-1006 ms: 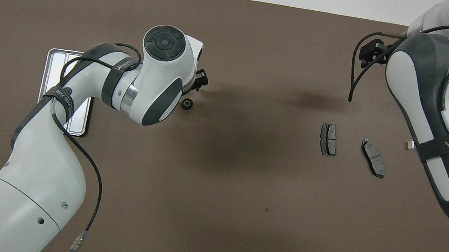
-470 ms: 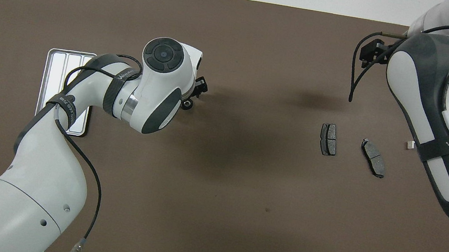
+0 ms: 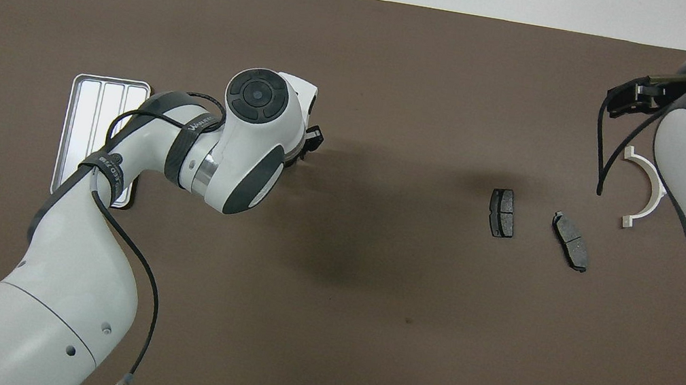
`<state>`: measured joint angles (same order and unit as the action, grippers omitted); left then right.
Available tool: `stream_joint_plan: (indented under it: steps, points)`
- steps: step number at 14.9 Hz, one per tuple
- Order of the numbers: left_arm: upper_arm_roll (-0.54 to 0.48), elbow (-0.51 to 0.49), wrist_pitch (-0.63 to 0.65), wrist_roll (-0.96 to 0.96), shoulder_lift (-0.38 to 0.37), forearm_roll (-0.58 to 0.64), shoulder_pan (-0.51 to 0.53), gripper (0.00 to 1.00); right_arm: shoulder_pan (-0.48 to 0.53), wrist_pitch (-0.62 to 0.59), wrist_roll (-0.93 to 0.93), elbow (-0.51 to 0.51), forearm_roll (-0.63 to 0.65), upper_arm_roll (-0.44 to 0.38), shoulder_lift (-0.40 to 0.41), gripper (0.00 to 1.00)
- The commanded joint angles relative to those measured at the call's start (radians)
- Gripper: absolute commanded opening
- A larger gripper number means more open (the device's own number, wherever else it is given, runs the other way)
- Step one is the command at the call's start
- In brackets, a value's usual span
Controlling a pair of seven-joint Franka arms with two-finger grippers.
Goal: Pick bearing gear from pile to tray
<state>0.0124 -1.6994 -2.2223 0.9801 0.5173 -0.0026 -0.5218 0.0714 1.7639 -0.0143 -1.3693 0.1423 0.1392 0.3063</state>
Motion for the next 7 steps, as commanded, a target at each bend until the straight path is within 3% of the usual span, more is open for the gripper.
stream_joint_plan:
  steps: [1,4,7]
  points:
    - [-0.014,-0.051,-0.008,0.002,-0.051,-0.014,0.000,0.01,-0.016,-0.035,0.023,-0.166,-0.045,-0.030,-0.212,1.00]
    - [-0.011,-0.075,0.047,-0.070,-0.123,-0.016,0.069,0.01,-0.044,-0.119,0.020,-0.171,-0.085,-0.059,-0.291,1.00]
    - [-0.011,-0.138,0.124,-0.388,-0.221,-0.025,0.253,0.02,-0.068,-0.217,0.017,-0.175,-0.124,-0.087,-0.355,1.00]
